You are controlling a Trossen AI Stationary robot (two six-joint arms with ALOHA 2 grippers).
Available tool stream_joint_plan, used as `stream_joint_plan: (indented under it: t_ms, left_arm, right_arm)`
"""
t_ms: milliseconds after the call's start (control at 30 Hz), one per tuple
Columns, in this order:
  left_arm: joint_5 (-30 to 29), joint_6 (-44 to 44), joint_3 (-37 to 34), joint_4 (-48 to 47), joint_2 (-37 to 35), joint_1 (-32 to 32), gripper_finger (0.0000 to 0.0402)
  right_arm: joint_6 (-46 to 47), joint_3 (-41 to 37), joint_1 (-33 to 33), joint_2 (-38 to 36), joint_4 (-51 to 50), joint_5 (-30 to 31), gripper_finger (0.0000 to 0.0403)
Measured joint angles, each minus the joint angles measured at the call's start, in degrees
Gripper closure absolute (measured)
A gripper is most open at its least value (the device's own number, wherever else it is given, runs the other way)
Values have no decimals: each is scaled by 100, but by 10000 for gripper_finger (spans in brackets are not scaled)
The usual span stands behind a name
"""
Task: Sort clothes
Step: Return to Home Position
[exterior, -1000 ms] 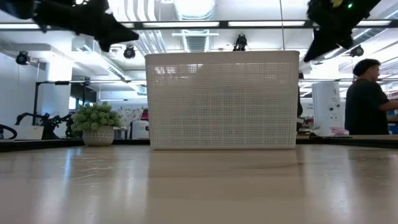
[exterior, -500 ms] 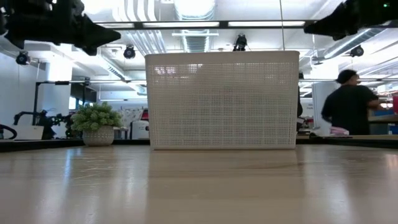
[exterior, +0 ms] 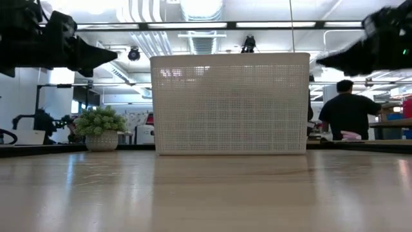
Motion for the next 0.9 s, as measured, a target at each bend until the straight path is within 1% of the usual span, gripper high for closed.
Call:
stream_joint_plan:
  t_ms: [67,133,233,367,433,500,600,800,900]
  left_arm:
    - [-13,-2,-46,0,-123,4,401]
    - [-23,-56,-74,12,-211,4,401]
    - [-44,-102,-119,23,-320,8,401]
    - [-449,-187,-290,45,-432,8,402]
    - [-550,-286,-454,141,-458,10,402]
    - [-581,-317,-453,69,-453,10,402]
    - [-580,-354,-455,58,-418,10,402]
    - [-577,-301,-455,171,-475,8,402]
    - [-577,-172,-455,171,-497,8,402]
  right_arm:
    - [160,-33,-98,54,-74,51,403]
    - [233,-37,-226,238,-68,-107,403]
    - [231,-37,-436,289,-101,-255,403]
    - [271,-37,-701,498,-116,-238,403]
    - [256,-39,-829,612,-112,-205,403]
    - [231,-39,-940,736,-117,-210,403]
    - [189,-39,-979,852,-115,-207,403]
    - [77,-41,-981,789,-115,-179,403]
    - [183,-42,-981,806,-115,-167,403]
